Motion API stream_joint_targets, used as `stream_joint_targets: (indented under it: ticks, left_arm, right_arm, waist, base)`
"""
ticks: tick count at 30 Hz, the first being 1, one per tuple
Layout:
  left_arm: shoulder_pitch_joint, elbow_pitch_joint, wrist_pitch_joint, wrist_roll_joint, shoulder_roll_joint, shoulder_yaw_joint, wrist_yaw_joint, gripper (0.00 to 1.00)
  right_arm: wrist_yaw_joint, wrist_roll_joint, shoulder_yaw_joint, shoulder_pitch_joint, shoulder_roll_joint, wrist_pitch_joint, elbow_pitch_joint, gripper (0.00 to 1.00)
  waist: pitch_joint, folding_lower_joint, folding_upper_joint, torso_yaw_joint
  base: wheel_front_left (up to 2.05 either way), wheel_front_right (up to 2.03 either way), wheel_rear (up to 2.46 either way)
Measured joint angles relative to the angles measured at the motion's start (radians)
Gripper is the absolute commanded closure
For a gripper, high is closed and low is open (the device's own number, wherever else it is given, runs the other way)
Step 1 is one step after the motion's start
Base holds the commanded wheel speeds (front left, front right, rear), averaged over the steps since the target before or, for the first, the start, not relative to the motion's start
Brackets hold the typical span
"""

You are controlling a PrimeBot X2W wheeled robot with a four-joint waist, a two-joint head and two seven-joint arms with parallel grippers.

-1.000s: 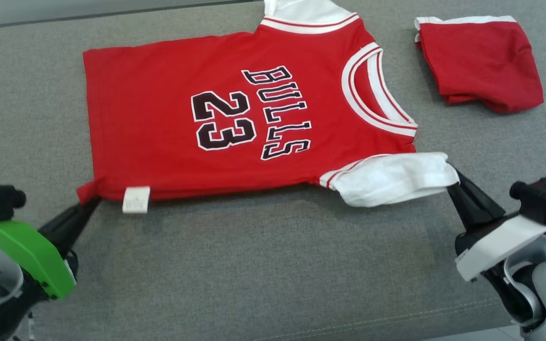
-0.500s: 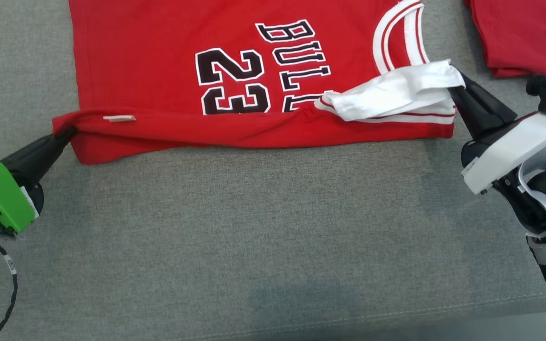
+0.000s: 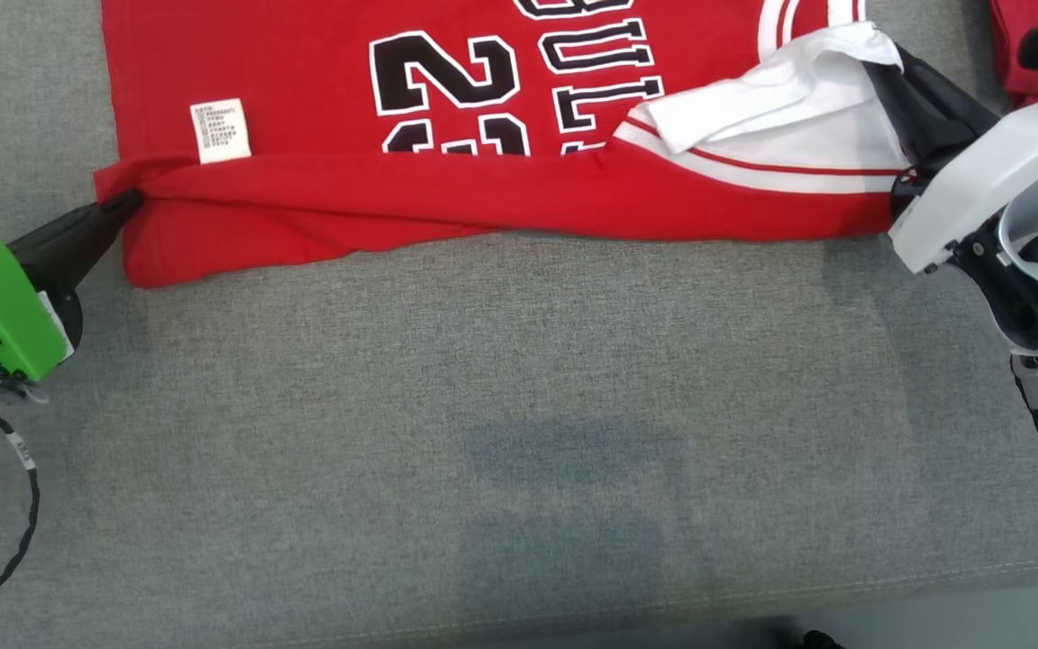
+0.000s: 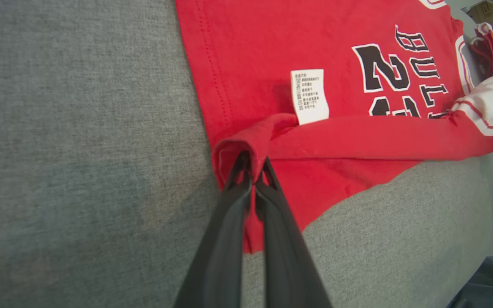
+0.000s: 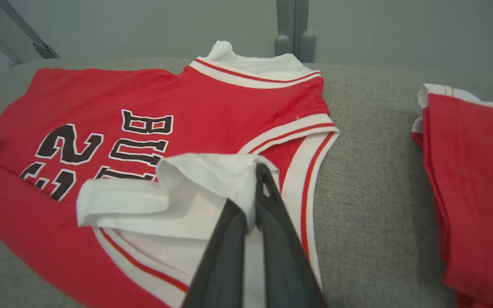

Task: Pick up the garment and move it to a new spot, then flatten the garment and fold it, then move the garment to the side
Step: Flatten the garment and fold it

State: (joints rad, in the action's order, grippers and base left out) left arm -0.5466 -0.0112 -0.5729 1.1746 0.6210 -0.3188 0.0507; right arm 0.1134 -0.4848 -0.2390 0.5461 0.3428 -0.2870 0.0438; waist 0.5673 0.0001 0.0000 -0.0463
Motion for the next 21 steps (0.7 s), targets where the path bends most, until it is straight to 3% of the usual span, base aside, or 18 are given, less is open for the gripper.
stream_joint_targets:
  ticks: [21]
  left_arm:
    - [-0.066,-0.067,-0.017,-0.013,-0.045,-0.030,-0.008,1.00]
  right_arm:
    - [0.000,0.049,-0.027,0.125,-0.030,0.043,0.139,1.00]
  waist:
    - [0.013,0.0000,0.0000,0.001]
  base:
    - [0.00,0.00,0.00]
